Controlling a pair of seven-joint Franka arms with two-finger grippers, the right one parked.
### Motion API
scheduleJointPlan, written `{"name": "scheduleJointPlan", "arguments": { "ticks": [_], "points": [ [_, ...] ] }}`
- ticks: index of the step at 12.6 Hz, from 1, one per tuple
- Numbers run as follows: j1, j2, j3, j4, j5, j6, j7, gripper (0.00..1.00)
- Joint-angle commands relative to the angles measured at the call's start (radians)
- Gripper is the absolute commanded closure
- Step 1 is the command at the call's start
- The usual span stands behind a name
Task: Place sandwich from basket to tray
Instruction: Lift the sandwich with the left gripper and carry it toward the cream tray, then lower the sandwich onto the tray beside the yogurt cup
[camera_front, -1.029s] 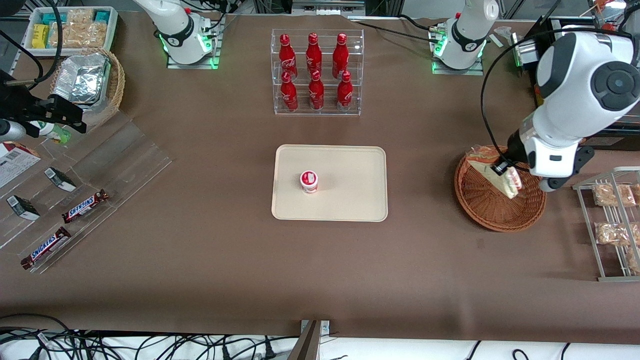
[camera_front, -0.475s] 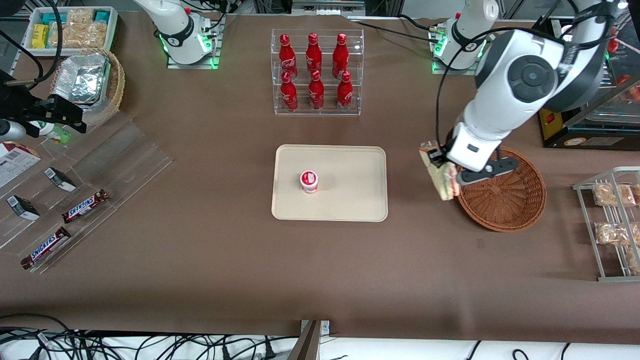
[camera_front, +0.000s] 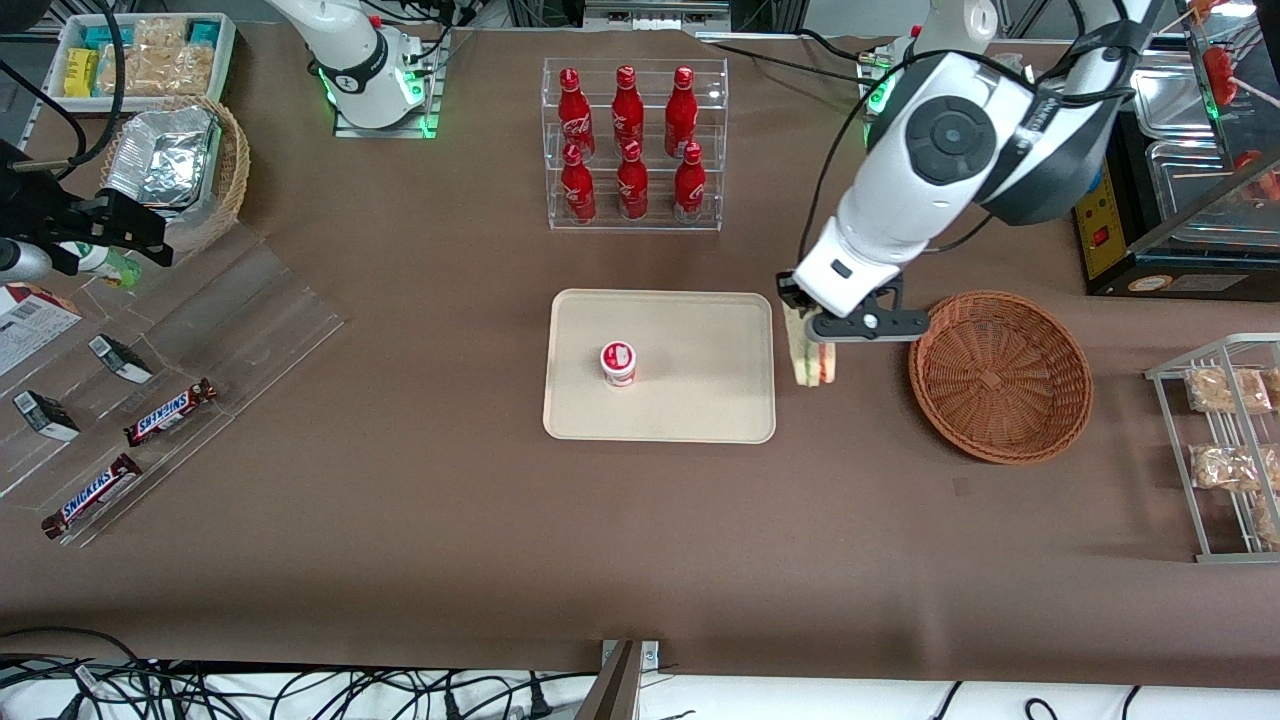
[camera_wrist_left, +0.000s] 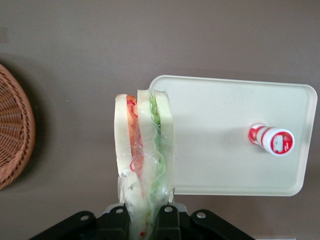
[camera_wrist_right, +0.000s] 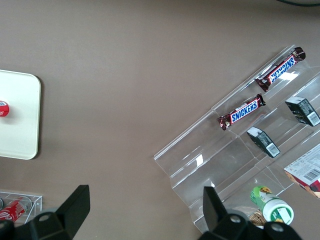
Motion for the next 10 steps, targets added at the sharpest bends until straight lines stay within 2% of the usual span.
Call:
{"name": "scheduleJointPlan", "arguments": {
  "ticks": [1,5,10],
  "points": [
    [-0.028,0.048,-0.001,0.034,0.008,0.029,0.022,1.0],
    [-0.071,0.117,0.005,0.03,0.012,0.082,0.016,1.0],
    [-0.126,0.242,0.002,0.025,0.162,0.183,-0.085,0.98]
  ]
}}
